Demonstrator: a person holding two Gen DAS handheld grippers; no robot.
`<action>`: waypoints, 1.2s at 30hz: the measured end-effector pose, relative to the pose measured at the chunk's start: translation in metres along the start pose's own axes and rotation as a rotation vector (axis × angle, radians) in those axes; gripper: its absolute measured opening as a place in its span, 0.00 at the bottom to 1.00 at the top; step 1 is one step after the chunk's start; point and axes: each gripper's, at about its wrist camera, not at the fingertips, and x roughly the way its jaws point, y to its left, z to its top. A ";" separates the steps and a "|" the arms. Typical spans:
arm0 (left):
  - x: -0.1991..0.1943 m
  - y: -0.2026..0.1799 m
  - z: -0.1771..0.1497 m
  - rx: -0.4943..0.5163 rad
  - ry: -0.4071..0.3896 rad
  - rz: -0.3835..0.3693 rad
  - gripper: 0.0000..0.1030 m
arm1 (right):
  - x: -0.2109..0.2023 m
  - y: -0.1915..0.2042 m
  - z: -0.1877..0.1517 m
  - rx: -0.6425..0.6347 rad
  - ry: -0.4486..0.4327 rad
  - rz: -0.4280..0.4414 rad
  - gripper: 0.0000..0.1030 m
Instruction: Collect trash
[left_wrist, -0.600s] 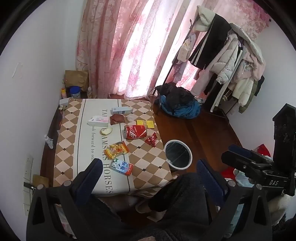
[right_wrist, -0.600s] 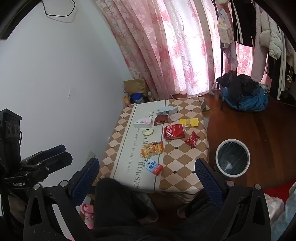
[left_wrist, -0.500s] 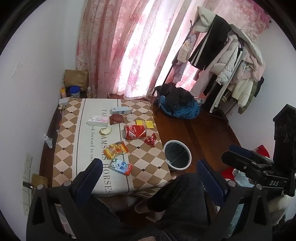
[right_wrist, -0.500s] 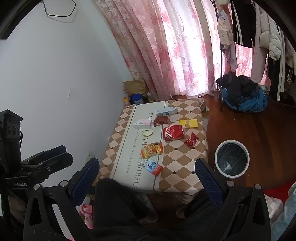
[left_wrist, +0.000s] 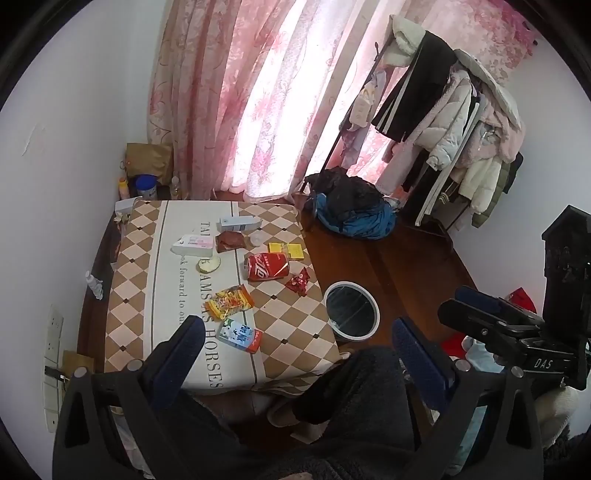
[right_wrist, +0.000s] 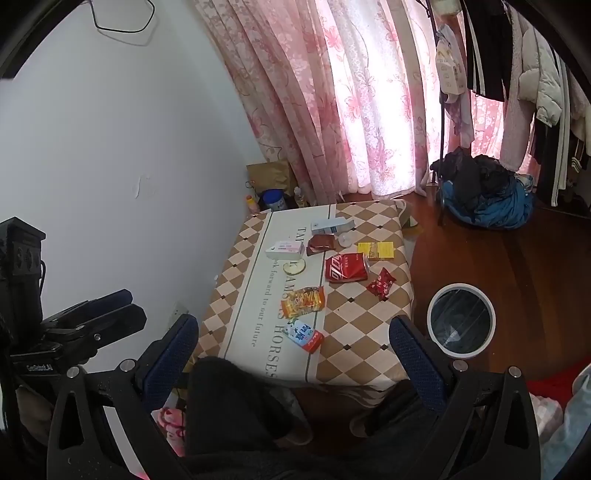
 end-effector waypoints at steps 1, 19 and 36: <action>0.000 0.000 0.000 -0.001 0.001 -0.002 1.00 | 0.000 -0.003 -0.003 0.002 -0.003 0.002 1.00; 0.011 -0.001 -0.002 0.004 0.006 -0.027 1.00 | 0.004 -0.012 -0.005 0.021 0.001 -0.037 1.00; 0.014 0.002 0.002 0.004 -0.004 -0.026 1.00 | 0.002 -0.007 0.000 0.002 -0.012 -0.033 1.00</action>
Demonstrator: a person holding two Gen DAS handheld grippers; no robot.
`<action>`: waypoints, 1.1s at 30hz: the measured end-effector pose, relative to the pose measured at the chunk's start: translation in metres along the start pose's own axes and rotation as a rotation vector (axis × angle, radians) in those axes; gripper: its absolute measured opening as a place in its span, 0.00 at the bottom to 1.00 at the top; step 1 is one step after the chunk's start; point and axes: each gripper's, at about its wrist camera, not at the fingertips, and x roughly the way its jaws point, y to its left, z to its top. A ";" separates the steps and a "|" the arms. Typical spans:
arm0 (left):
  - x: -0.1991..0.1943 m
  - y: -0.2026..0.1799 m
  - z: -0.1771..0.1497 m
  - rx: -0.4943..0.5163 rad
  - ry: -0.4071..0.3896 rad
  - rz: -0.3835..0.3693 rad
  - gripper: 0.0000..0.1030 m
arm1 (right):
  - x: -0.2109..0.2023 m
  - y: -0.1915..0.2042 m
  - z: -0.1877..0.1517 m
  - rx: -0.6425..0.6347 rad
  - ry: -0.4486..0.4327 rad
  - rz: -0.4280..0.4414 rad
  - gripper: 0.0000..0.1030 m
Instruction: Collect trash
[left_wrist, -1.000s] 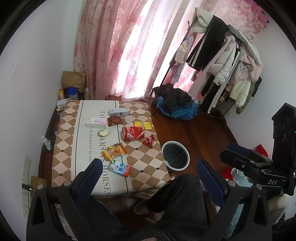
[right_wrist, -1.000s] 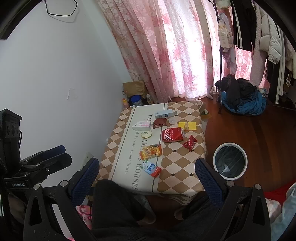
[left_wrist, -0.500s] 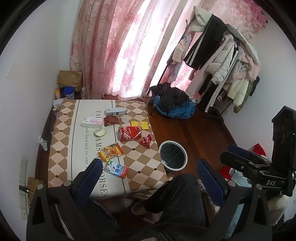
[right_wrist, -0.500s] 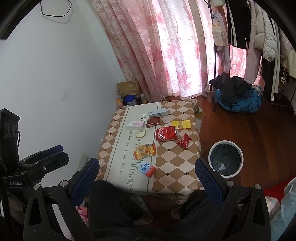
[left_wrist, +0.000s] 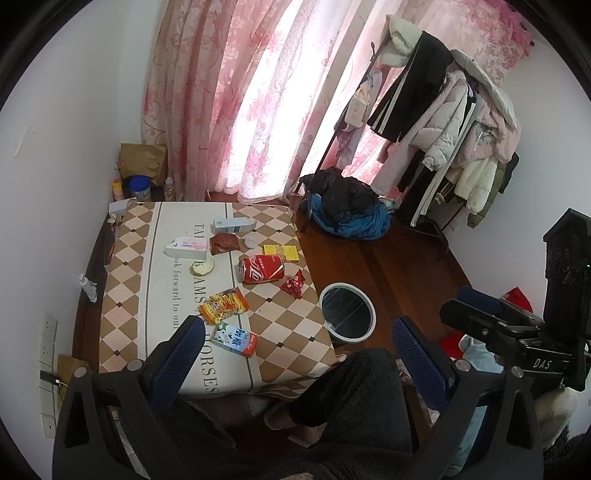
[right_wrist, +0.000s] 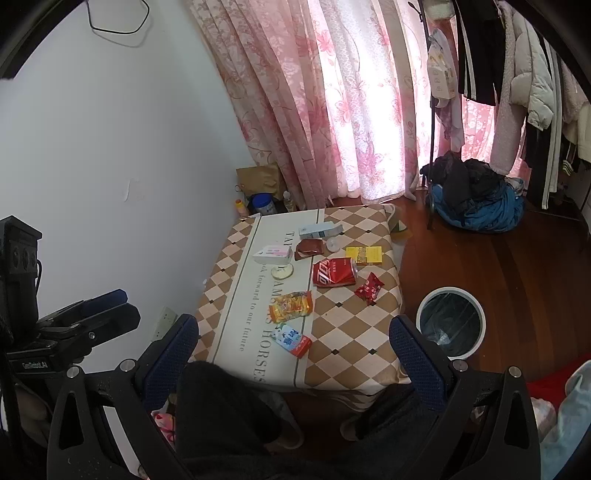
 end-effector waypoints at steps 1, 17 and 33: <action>0.000 0.000 0.000 0.000 0.001 0.002 1.00 | 0.000 0.001 0.000 0.000 0.001 0.001 1.00; -0.005 0.001 0.001 0.002 -0.004 -0.005 1.00 | -0.002 0.004 -0.004 -0.007 -0.005 0.002 1.00; -0.010 0.003 0.001 0.007 -0.011 -0.003 1.00 | -0.006 0.009 -0.007 -0.019 -0.012 0.011 1.00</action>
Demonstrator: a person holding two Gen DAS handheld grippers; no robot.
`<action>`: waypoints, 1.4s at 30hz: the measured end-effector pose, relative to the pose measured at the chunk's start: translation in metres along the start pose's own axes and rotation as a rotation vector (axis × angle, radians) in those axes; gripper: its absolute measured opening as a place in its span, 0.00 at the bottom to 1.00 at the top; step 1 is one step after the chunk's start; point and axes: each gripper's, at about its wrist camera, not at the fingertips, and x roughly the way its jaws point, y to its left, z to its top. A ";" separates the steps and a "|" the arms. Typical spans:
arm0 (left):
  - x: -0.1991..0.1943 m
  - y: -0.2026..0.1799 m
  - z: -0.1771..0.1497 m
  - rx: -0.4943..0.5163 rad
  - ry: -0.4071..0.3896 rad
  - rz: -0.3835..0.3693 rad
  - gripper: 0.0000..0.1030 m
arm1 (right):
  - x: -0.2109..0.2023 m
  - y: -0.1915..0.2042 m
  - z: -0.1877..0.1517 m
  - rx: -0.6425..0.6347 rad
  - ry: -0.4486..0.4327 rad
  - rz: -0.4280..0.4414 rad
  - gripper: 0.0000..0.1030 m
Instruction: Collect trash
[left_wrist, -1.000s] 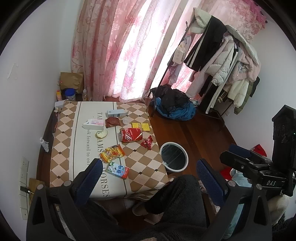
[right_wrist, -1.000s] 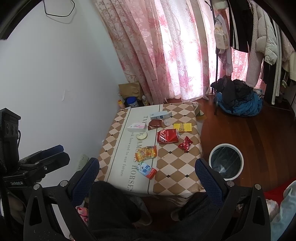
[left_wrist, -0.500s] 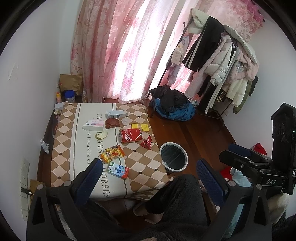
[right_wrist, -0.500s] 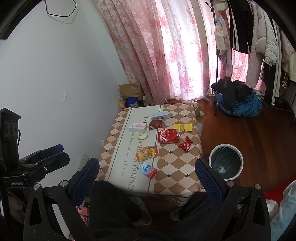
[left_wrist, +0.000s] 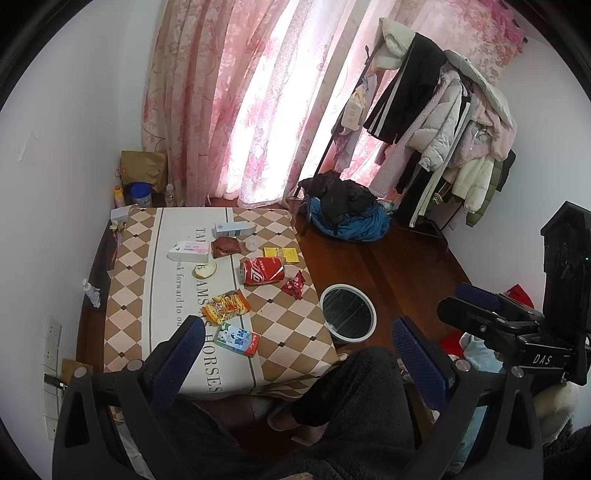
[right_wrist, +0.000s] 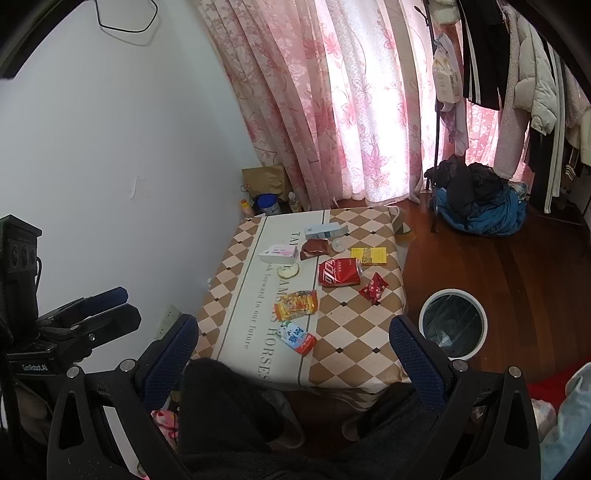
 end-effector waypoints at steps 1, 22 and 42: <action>0.000 0.000 -0.001 -0.001 -0.001 -0.001 1.00 | 0.000 0.000 0.000 0.000 -0.001 -0.001 1.00; 0.181 0.080 -0.007 -0.089 0.174 0.407 1.00 | 0.134 -0.086 0.010 0.246 0.106 -0.086 1.00; 0.404 0.151 -0.037 -0.201 0.518 0.305 0.40 | 0.416 -0.215 -0.014 0.510 0.387 -0.150 0.86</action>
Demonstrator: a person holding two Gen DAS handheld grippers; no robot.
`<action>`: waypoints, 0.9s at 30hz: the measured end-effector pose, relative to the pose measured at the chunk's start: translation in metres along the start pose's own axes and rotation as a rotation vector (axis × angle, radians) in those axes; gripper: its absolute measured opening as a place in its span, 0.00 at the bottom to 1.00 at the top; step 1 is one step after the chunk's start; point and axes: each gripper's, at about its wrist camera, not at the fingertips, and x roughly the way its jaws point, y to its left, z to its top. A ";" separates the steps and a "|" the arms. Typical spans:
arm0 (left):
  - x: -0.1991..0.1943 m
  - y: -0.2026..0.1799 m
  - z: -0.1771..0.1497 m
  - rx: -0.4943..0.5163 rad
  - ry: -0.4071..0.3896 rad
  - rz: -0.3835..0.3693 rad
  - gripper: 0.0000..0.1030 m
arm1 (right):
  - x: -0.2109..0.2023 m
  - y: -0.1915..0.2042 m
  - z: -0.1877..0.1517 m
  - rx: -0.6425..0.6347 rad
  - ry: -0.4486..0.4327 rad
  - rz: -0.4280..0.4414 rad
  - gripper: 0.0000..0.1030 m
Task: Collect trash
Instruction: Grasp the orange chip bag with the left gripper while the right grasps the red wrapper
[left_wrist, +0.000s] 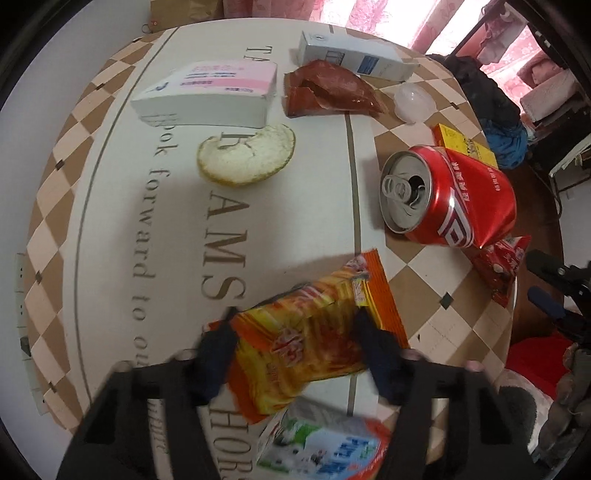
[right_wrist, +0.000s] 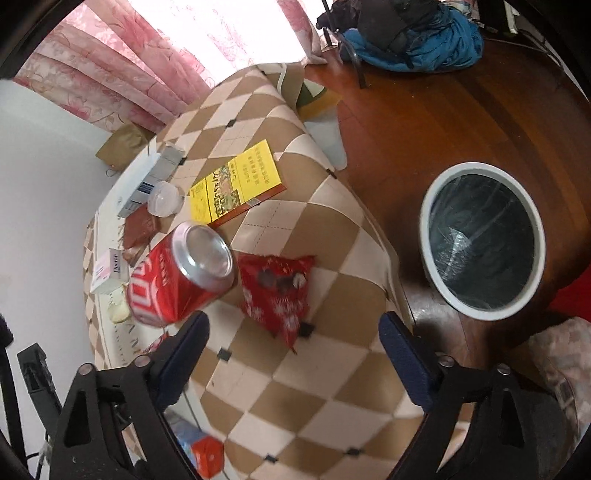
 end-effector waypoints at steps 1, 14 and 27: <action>0.002 -0.001 0.000 0.001 0.003 0.005 0.29 | 0.005 0.001 0.001 -0.002 0.001 0.003 0.83; -0.038 0.009 -0.017 0.045 -0.159 0.141 0.13 | 0.011 0.008 -0.020 -0.123 -0.020 -0.003 0.16; -0.099 -0.026 -0.026 0.112 -0.392 0.267 0.13 | -0.045 0.024 -0.090 -0.290 -0.109 -0.033 0.16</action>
